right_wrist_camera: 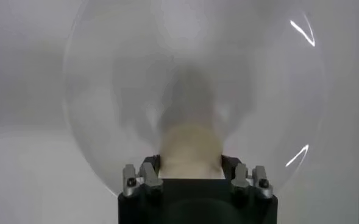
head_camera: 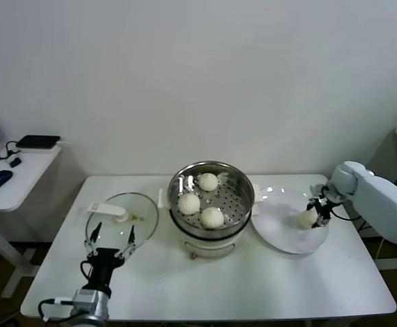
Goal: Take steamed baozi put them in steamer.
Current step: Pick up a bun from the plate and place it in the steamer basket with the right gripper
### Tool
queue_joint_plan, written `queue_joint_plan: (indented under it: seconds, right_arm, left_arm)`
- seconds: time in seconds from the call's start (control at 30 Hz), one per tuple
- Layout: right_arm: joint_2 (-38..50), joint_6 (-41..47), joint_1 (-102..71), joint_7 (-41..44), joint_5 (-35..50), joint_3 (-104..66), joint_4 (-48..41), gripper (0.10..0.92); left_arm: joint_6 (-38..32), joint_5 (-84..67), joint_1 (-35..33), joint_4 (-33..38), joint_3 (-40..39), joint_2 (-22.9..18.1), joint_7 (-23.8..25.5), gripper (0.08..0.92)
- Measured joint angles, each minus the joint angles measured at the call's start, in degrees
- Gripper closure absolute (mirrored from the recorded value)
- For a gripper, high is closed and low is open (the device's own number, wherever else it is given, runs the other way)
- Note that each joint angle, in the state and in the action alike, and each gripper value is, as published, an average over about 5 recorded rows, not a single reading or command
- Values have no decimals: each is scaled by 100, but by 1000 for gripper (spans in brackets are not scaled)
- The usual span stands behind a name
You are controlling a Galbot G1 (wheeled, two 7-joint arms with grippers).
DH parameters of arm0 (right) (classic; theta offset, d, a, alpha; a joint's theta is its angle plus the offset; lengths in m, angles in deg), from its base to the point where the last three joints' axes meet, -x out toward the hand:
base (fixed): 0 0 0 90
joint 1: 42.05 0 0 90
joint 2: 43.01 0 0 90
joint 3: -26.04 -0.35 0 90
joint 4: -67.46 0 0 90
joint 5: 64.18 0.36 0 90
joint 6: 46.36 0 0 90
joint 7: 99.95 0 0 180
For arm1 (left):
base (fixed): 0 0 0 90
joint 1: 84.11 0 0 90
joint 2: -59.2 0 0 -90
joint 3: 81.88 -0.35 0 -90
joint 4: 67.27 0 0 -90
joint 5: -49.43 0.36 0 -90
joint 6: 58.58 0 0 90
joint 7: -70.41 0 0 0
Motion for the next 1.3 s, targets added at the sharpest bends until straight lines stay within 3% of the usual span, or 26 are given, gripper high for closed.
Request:
queue_joint_plan:
  seconds: [0.7, 1.3]
  right_arm:
    - [410, 655, 2225, 73, 2373, 1946, 1447, 370]
    - [-453, 1010, 3960, 66, 4204, 3230, 1884, 372]
  left_arm:
    - [-72, 12, -51, 32, -15, -22, -3, 177]
    - [-115, 97, -68, 79, -76, -21, -2, 177]
